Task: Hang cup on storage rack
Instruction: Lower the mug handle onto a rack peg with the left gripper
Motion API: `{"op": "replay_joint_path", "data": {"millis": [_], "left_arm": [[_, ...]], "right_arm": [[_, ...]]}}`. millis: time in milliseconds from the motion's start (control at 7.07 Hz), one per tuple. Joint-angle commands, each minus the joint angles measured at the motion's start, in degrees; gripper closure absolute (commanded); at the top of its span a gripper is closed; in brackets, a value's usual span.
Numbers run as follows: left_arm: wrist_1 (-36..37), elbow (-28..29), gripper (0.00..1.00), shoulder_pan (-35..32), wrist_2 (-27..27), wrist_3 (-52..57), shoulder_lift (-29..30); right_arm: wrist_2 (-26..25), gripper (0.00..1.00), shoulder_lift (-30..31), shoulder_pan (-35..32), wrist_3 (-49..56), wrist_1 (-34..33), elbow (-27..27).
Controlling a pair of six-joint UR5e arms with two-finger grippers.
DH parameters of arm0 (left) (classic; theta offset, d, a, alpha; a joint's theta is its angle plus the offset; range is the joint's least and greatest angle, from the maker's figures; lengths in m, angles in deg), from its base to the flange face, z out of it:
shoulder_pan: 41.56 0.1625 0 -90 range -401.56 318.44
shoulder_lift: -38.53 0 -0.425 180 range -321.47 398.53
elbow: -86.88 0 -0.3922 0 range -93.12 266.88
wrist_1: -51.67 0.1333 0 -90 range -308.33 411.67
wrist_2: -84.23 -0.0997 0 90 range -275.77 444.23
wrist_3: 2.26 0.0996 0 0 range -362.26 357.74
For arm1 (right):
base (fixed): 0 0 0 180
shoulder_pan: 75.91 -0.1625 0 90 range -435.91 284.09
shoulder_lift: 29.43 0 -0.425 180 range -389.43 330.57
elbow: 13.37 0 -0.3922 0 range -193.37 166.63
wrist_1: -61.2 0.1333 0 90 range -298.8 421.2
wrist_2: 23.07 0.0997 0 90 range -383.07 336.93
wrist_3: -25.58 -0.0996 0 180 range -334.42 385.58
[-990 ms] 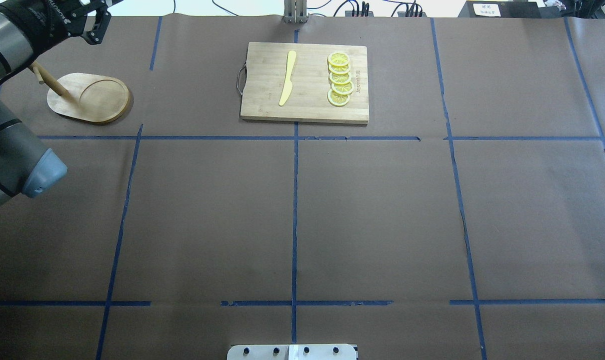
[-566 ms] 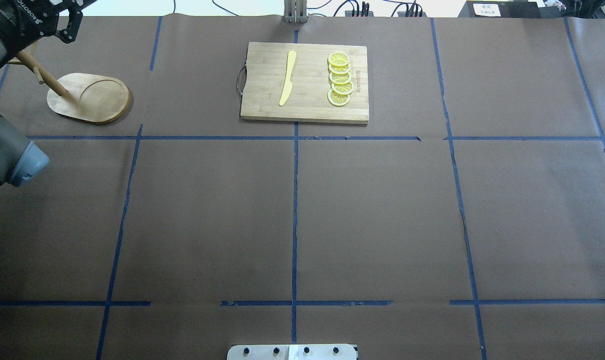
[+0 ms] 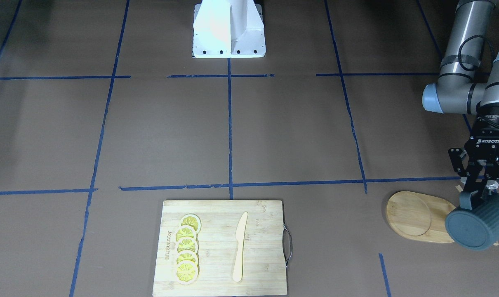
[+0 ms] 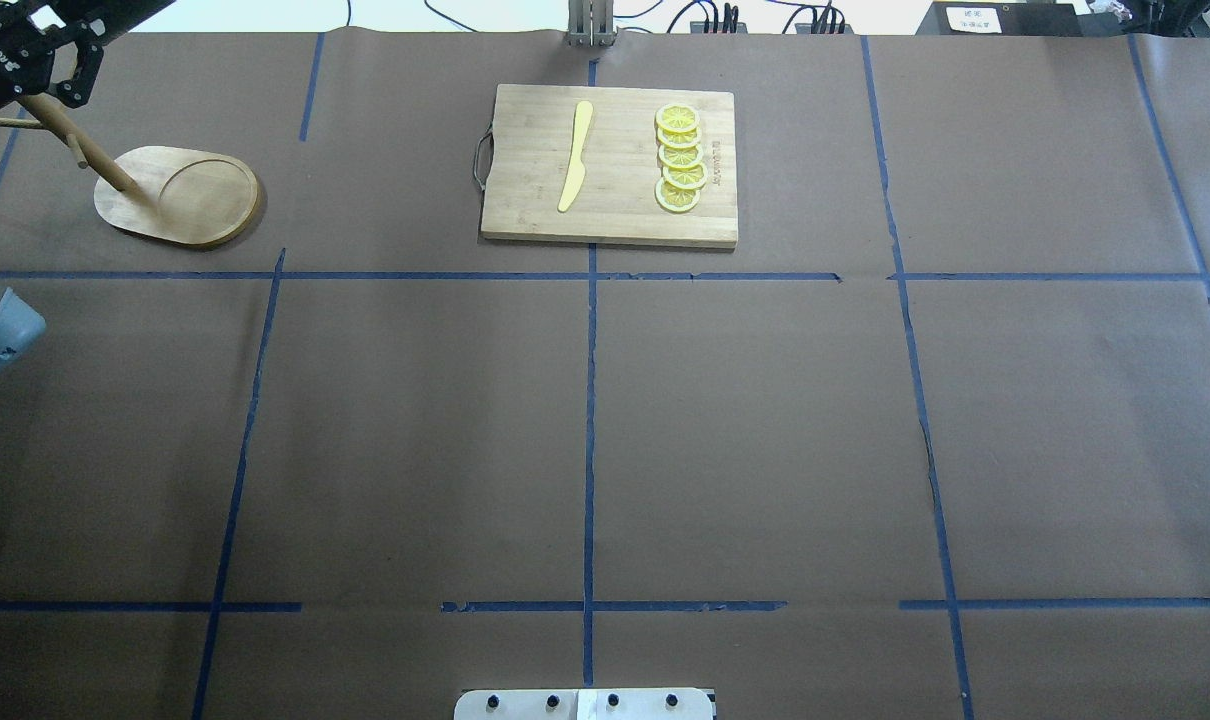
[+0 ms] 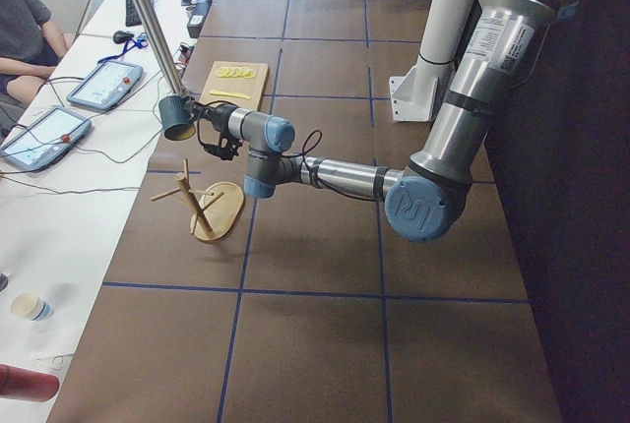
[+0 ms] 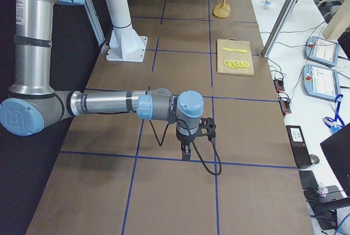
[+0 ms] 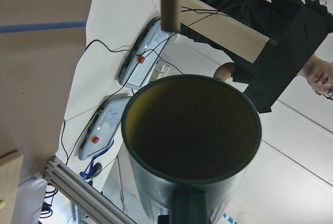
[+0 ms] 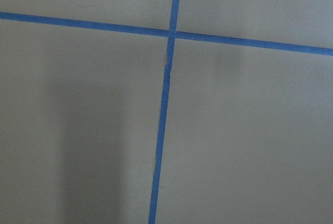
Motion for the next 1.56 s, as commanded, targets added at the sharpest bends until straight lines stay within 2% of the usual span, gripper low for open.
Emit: {"op": "replay_joint_path", "data": {"millis": [0,566,1414], "left_arm": [[-3.7,2.5,1.0,0.0,0.0,-0.2,-0.9],[-9.4,4.6,1.0,0.1,0.0,-0.2,-4.1],[-10.5,7.7,0.98,0.5,-0.2,-0.1,-4.1]], "right_arm": [[0.0,0.0,0.0,0.0,0.0,0.0,0.0],[0.0,0.0,0.0,0.0,0.0,0.0,0.1],[0.0,0.0,0.0,0.0,0.0,0.0,0.1]]}}
